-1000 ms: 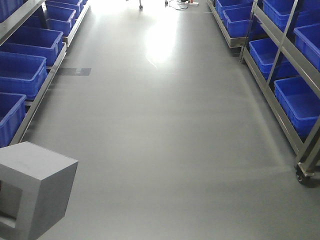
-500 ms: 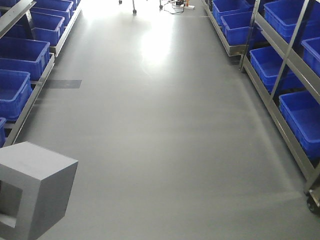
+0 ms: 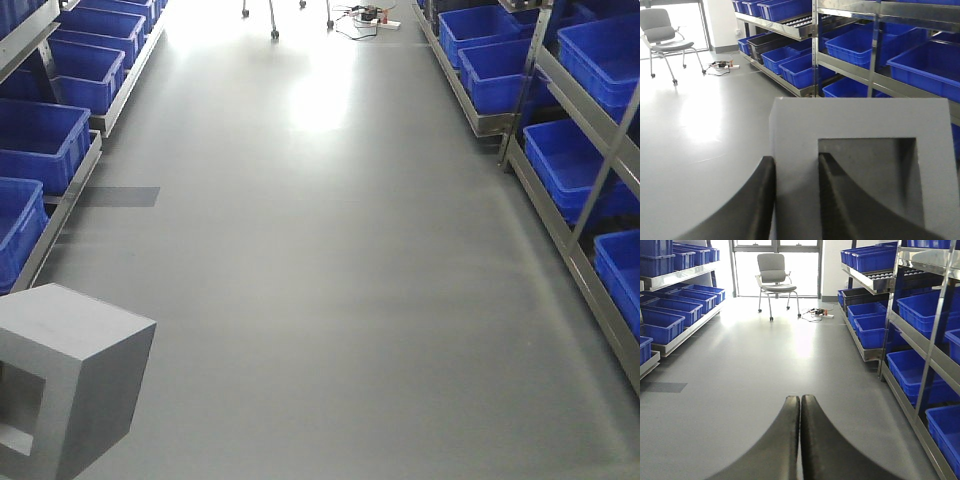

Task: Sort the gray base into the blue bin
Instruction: 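Drive down the aisle between shelves of blue bins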

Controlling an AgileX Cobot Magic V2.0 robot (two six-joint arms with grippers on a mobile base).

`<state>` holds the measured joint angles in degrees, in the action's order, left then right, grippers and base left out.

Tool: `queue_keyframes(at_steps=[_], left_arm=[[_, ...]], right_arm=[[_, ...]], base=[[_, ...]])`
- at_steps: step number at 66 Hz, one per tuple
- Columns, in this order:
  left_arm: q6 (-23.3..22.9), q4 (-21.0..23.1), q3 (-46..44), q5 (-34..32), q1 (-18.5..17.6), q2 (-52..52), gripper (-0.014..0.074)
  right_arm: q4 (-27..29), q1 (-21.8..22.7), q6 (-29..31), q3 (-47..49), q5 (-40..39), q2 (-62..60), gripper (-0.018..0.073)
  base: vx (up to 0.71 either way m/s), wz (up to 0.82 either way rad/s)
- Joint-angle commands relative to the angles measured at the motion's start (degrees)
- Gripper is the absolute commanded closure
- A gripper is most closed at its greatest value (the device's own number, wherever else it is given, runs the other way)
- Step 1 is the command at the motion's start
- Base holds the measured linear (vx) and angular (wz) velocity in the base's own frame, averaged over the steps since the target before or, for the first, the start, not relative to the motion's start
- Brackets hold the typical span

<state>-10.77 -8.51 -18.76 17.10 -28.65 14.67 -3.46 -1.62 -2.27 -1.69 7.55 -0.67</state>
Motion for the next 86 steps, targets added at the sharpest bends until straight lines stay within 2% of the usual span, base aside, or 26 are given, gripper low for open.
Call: queue_keyframes(at_steps=[1, 86], left_arm=[[-0.2, 0.2, -1.8, -6.3, -0.1, 0.4, 0.0602], [-0.2, 0.2, -1.8, -6.3, -0.1, 0.4, 0.0602]], right_arm=[[-0.4, 0.2, 0.4, -0.9, -4.2, -0.7, 0.0568], [-0.4, 0.2, 0.4, -0.9, -4.2, -0.7, 0.0568]], base=[[0.46, 0.05], [0.46, -0.04]])
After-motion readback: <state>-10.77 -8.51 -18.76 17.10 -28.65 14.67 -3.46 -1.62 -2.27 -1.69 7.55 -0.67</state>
